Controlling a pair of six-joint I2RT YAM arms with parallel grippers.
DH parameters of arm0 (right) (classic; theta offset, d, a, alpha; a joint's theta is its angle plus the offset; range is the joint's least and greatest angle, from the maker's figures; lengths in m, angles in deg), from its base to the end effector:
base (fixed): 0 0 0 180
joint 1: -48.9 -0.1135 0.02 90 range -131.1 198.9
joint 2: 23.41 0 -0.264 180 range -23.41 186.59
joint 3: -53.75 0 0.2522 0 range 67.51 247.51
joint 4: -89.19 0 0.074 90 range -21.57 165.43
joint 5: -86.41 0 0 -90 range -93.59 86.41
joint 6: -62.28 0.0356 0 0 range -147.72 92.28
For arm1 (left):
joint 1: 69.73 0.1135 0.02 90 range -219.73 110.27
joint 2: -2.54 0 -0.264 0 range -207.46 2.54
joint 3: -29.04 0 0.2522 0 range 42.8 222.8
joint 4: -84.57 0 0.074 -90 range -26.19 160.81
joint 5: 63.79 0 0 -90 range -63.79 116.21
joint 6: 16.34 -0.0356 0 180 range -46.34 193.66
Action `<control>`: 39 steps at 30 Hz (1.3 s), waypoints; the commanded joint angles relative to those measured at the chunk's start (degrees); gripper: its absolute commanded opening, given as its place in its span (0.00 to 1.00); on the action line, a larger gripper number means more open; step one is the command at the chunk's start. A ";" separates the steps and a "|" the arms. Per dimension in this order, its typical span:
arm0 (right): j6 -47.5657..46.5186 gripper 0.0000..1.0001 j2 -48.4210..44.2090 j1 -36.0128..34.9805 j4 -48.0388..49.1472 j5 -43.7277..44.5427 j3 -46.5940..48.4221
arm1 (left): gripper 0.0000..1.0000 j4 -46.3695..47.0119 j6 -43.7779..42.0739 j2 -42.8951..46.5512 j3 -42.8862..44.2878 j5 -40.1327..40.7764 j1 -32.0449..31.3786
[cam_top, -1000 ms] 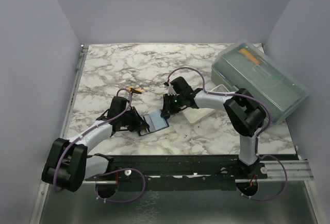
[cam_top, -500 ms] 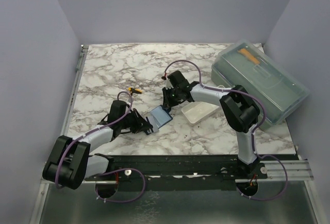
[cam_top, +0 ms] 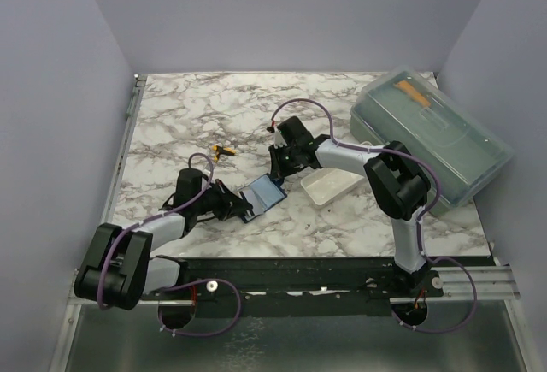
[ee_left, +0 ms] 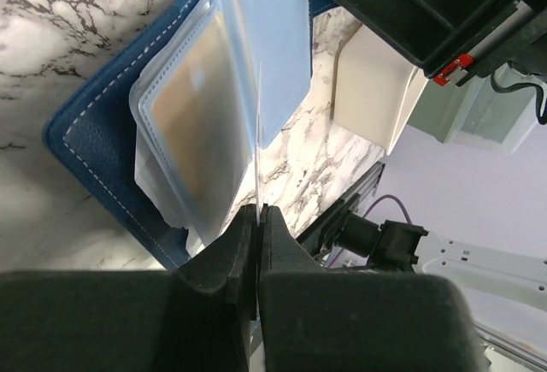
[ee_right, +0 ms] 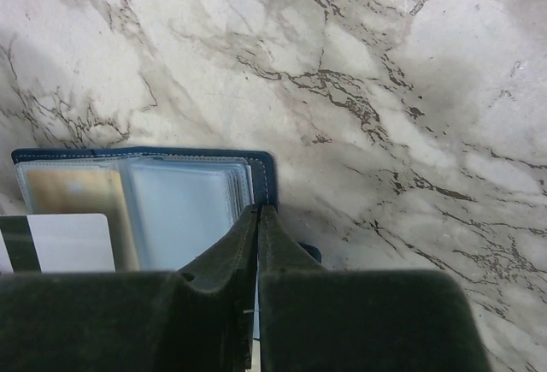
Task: Put the credit cards into the card holder
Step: Insert the credit card into the card holder.
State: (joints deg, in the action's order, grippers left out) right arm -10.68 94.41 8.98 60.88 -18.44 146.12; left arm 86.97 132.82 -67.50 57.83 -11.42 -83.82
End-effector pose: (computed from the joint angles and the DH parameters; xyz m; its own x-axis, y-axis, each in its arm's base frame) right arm 0.3278 0.2862 0.1512 -0.8072 -0.3061 -0.5046 -0.5229 0.7675 0.3709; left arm 0.1878 -0.0695 0.1313 -0.8734 -0.4819 -0.0704 -0.1871 0.4656 -0.8650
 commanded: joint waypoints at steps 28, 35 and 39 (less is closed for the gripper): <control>-3.66 0.01 5.10 0.81 -5.91 4.52 -0.15 | 0.00 15.70 0.06 -15.21 0.66 -5.10 1.51; -3.90 0.01 5.06 0.81 -6.20 4.80 -0.28 | 0.00 15.74 2.82 -12.27 -1.04 -4.73 1.45; -3.88 0.01 5.04 0.85 -5.86 4.32 -0.71 | 0.00 16.56 1.29 -14.15 -0.03 -3.52 1.47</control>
State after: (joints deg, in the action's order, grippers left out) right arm -11.99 95.00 9.00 59.70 -18.73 147.19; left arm 101.62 134.90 -80.90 57.68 -15.79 -82.53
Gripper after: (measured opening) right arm 0.011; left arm 0.026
